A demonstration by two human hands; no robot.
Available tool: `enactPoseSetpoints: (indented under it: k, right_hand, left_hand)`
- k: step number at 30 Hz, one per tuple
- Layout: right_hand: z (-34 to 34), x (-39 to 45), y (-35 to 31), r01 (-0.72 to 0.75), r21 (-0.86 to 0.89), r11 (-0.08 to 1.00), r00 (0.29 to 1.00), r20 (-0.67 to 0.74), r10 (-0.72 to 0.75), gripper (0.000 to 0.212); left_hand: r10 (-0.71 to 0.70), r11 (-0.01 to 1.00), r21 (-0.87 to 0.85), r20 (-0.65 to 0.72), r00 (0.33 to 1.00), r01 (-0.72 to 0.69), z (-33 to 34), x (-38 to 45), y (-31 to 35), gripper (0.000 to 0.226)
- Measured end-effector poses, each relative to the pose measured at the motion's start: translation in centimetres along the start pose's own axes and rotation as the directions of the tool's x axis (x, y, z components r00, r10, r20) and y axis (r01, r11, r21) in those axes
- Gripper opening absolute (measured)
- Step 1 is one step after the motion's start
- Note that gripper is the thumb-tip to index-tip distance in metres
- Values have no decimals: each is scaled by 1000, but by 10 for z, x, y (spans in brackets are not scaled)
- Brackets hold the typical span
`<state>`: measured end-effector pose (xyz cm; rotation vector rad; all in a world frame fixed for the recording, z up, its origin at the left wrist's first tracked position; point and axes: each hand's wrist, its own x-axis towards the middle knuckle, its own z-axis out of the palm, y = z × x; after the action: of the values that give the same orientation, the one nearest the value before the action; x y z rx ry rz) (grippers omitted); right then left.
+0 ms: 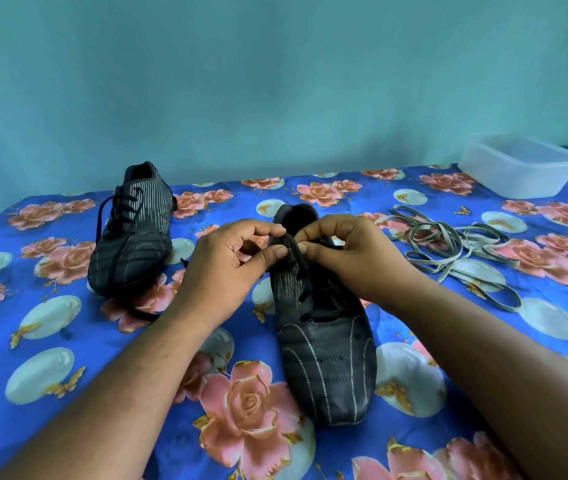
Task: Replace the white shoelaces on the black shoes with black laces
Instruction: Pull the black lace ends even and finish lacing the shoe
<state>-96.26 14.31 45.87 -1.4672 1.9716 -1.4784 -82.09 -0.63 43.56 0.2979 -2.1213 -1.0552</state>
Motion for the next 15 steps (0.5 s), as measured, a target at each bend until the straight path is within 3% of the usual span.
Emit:
enactPoseSetpoints:
  k: [7, 10, 15]
  right_hand:
    - [2, 1, 0, 25, -73, 997, 996, -78, -30, 8]
    - [1, 2, 1, -1, 40, 999, 999, -33, 2, 12]
    - [0, 4, 5, -8, 172, 985, 1000, 13, 6, 19]
  left_hand:
    - [-17, 998, -54, -29, 999, 15, 0, 1, -6, 27]
    - [-7, 996, -91, -21, 1000, 5, 0, 2, -11, 33]
    - [30, 997, -76, -26, 999, -32, 3, 1, -9, 23]
